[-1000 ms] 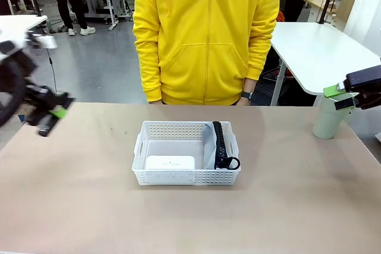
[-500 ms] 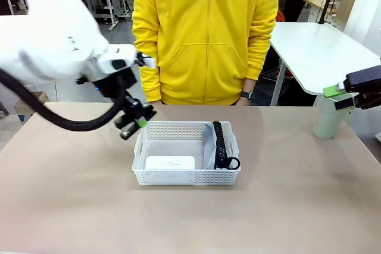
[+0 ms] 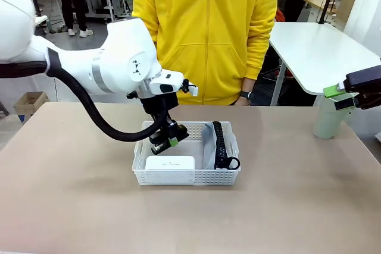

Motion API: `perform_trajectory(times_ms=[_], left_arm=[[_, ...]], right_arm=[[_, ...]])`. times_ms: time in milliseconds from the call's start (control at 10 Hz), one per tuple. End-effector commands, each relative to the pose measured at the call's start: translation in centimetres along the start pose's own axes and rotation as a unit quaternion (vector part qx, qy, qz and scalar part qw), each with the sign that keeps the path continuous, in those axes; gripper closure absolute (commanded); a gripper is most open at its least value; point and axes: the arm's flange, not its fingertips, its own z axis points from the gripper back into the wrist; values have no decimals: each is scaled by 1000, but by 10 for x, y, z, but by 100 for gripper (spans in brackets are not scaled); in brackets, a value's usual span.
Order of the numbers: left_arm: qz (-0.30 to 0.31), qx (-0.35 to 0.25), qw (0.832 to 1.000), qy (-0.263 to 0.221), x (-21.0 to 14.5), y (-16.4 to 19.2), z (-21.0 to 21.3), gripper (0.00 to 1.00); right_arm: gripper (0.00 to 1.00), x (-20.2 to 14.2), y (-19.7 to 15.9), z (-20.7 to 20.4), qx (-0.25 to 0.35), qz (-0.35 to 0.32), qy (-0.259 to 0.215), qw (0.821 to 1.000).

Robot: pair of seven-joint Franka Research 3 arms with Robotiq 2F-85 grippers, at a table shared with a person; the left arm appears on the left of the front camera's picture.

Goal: Efficiently arrange items inside the basket to fit them all.
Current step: Pick up the Stapler and place it inside the Organizing basket.

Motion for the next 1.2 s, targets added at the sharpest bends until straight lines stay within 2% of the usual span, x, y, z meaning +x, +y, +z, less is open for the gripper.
perform_trajectory(times_ms=[0,300,600,1000,1100], left_arm=[[-4,1,1000,17,-3,0,7,63],[-7,-14,999,36,-4,0,-14,63],[-13,6,1000,24,-2,0,-31,63],[-15,13,999,41,-1,-1,-38,63],[-21,10,999,42,-2,-1,-38,28]], right_arm=[[0,2,0,0,10,1,-9,1000],[0,2,0,0,10,1,-9,1000],[0,2,0,0,10,1,-9,1000],[0,2,0,0,10,1,-9,1000],[0,2,0,0,10,1,-9,1000]])
